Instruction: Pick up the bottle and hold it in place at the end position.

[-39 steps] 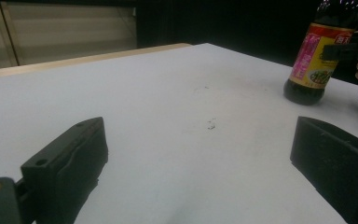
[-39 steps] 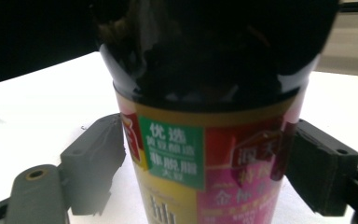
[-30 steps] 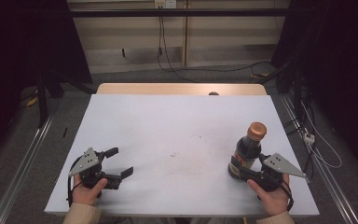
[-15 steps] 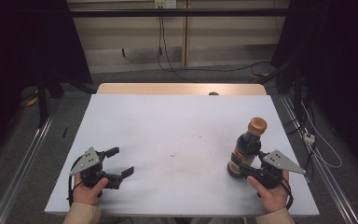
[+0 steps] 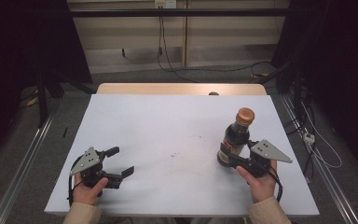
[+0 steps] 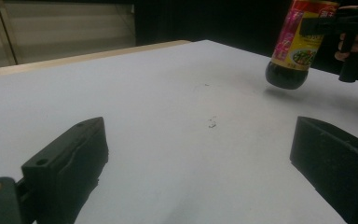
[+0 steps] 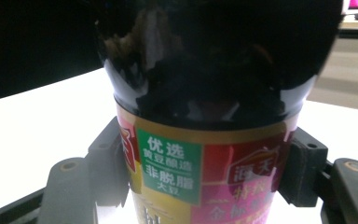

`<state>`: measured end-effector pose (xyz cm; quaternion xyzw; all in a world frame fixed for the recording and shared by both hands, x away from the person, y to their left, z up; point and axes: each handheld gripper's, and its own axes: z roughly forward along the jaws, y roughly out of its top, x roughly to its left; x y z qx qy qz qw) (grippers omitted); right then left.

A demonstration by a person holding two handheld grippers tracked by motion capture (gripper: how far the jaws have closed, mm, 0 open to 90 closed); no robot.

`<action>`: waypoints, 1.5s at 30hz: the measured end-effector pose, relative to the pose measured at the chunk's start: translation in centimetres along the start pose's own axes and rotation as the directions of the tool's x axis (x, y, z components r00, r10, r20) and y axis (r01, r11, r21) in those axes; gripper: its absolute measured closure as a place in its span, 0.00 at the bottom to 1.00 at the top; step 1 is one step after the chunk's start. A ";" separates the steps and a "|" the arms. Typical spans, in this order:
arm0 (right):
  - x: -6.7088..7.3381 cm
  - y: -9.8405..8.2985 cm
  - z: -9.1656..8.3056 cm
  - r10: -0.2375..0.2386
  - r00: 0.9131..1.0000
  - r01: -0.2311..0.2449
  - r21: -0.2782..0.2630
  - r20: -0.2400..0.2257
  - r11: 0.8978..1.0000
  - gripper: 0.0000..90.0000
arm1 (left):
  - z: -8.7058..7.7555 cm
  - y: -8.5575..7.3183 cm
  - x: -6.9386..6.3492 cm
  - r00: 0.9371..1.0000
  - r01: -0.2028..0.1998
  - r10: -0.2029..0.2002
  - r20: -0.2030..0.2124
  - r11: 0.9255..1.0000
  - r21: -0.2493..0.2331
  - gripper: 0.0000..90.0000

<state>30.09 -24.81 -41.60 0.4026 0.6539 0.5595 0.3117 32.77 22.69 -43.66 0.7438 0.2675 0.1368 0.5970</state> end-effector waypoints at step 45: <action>3.4 1.3 10.3 -0.064 0.984 0.071 0.037 -0.167 0.997 0.34 | -0.1 0.0 0.2 1.000 0.011 -0.011 0.000 1.000 -0.008 0.04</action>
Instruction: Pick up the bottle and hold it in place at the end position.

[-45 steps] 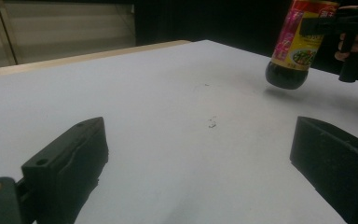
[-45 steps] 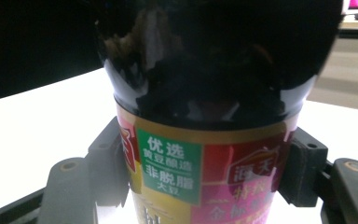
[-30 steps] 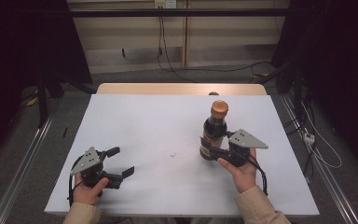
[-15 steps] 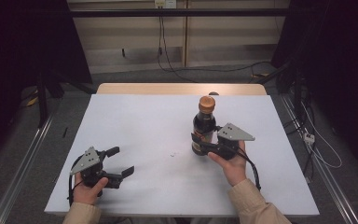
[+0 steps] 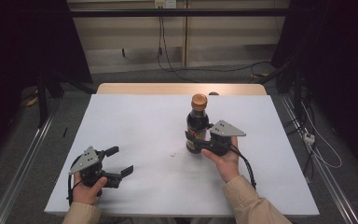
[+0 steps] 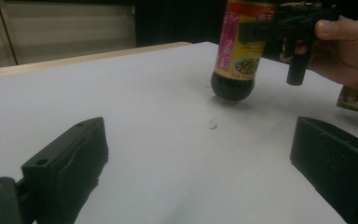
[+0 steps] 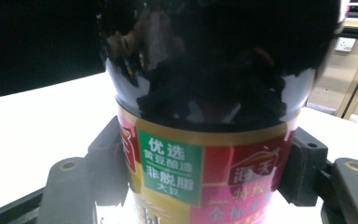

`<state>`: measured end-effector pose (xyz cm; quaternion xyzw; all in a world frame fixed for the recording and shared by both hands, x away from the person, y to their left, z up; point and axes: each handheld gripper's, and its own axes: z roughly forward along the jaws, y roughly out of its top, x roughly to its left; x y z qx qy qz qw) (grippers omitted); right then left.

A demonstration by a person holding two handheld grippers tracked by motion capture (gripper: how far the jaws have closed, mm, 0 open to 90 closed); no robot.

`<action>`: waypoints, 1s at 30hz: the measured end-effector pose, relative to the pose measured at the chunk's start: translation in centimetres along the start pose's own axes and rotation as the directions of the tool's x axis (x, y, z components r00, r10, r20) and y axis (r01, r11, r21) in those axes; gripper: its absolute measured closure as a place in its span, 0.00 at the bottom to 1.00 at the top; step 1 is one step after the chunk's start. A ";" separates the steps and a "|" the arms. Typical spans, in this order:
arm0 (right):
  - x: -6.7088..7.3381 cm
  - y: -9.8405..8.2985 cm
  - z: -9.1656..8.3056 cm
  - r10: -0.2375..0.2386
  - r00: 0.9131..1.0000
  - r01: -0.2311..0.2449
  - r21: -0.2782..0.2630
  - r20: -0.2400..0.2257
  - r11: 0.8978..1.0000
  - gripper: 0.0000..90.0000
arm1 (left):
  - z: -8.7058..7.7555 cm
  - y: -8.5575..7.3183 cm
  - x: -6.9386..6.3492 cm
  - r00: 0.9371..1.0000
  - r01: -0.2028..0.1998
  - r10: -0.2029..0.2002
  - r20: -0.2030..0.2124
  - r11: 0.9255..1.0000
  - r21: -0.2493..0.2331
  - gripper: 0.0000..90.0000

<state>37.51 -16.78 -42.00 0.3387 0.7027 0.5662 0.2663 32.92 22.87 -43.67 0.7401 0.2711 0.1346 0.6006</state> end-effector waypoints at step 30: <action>0.5 0.5 4.6 -0.037 0.999 0.037 -0.002 -0.039 0.999 0.34 | 0.0 -0.1 0.0 1.000 0.002 -0.002 -0.006 1.000 0.008 0.04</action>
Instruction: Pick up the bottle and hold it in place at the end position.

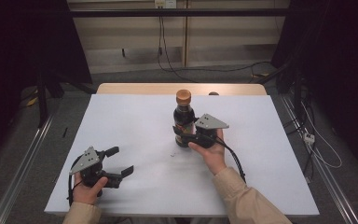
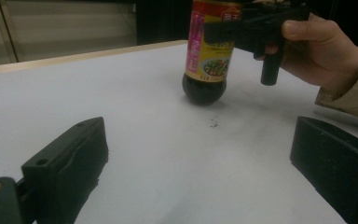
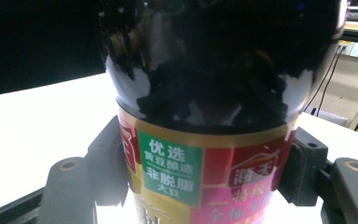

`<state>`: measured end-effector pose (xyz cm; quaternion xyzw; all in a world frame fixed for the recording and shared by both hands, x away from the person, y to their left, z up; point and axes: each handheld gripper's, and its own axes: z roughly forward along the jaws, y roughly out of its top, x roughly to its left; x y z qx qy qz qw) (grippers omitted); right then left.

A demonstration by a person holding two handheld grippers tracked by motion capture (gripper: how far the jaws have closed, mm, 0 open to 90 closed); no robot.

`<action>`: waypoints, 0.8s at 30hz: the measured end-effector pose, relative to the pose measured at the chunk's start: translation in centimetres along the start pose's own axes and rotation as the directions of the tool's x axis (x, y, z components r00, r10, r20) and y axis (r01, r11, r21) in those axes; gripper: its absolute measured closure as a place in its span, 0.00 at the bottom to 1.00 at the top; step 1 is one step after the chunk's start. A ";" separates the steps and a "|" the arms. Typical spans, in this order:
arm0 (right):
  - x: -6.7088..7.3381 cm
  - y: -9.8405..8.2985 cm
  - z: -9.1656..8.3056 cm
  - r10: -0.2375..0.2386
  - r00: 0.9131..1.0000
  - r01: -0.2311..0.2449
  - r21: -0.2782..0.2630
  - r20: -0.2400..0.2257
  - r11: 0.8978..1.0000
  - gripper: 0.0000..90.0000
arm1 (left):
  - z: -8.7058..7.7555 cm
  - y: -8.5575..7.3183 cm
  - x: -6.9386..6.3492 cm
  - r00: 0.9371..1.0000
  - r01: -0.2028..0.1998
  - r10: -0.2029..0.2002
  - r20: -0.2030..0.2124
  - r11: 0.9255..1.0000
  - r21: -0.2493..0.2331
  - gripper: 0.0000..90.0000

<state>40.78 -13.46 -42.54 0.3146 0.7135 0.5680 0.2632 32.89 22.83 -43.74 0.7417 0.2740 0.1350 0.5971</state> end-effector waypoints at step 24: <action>0.0 -0.2 2.7 0.027 1.000 -0.028 -0.022 -0.008 0.999 0.34 | -0.2 0.0 -0.1 1.000 0.007 -0.008 -0.014 1.000 -0.007 0.04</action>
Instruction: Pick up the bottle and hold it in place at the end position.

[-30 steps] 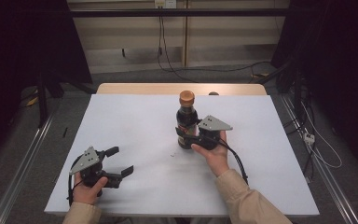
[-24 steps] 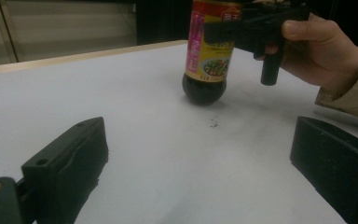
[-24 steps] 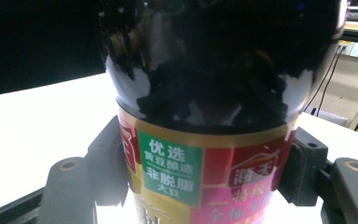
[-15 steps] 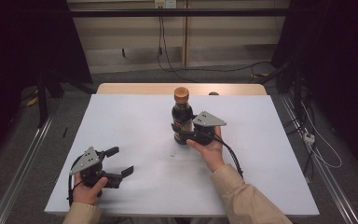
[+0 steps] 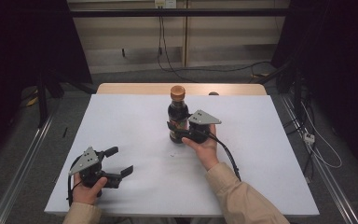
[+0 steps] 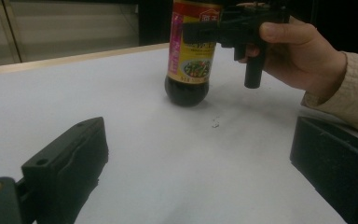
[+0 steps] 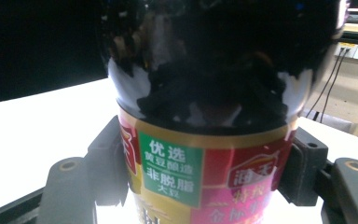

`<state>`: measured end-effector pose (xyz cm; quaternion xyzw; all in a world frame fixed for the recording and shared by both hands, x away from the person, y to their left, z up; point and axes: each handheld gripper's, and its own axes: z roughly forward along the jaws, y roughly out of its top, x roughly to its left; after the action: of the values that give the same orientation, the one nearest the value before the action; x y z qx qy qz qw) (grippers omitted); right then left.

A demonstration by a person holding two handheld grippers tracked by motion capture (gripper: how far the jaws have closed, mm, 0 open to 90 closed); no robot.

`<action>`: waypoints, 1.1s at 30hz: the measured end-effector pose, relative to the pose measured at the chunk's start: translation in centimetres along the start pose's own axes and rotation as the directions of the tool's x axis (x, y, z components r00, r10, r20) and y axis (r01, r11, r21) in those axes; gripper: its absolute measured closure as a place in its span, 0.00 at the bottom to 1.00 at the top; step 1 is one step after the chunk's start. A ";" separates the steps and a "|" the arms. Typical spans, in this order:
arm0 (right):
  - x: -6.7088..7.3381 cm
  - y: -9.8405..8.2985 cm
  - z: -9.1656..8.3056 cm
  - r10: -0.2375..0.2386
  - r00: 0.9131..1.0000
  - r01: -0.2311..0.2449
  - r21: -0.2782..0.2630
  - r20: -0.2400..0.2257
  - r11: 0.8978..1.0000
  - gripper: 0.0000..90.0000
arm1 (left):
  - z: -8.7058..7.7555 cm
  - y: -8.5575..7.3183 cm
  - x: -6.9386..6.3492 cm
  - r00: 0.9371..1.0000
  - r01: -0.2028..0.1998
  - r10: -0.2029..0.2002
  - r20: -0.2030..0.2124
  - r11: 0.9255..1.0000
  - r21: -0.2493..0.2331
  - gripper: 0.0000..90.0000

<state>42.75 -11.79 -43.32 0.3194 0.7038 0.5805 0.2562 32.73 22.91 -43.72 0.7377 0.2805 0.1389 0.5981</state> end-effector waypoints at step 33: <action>-1.1 0.2 -1.3 0.031 0.999 -0.029 0.084 -0.028 0.996 0.34 | 0.4 -0.1 -0.1 1.000 -0.002 0.002 0.000 1.000 0.016 0.04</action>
<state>42.56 -13.47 -42.91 0.3318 0.7263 0.5590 0.2235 32.86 22.49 -43.88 0.7427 0.2809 0.1376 0.5921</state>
